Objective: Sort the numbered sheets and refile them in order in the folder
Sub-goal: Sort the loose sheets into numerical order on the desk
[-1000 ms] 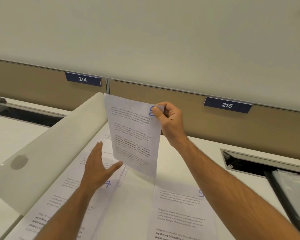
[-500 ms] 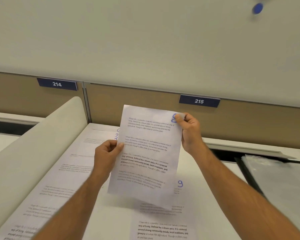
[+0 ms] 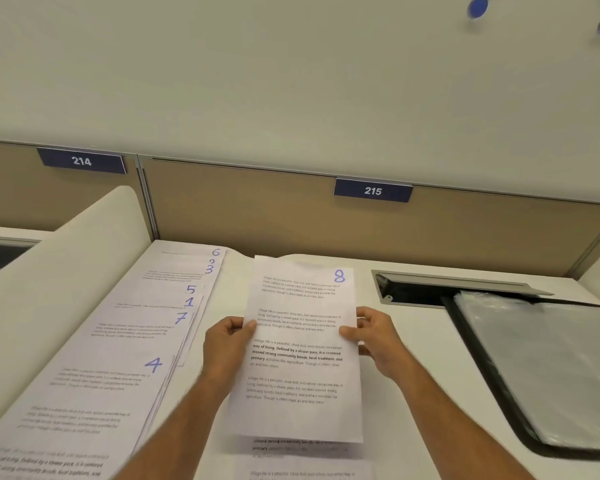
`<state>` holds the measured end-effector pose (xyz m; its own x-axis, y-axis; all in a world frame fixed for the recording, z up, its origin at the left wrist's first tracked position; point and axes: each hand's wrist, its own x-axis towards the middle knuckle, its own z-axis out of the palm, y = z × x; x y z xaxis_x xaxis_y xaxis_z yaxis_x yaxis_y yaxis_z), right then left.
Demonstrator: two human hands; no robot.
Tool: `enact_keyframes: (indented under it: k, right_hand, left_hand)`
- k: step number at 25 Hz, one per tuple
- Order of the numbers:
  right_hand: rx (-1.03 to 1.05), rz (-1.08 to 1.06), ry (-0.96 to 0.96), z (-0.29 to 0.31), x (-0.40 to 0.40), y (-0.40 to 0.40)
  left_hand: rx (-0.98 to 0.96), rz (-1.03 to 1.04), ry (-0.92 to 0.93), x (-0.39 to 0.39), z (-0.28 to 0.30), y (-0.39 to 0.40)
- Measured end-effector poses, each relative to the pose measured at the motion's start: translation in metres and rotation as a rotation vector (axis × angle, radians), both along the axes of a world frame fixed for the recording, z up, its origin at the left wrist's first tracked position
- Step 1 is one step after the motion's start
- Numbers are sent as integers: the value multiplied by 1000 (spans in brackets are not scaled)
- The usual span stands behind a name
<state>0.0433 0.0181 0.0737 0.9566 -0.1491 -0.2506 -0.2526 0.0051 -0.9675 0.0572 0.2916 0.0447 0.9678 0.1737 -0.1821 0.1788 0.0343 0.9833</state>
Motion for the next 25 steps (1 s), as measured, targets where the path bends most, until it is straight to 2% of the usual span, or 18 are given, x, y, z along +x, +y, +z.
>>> enact_keyframes:
  k: [10,25]
  right_hand:
    - [-138,-37,115,-55,-44,-12]
    - [-357,-86,131,-76,-56,-7]
  left_hand:
    - [318,-123,107,-34,-39,10]
    - [537,-147,128,-48,-47,15]
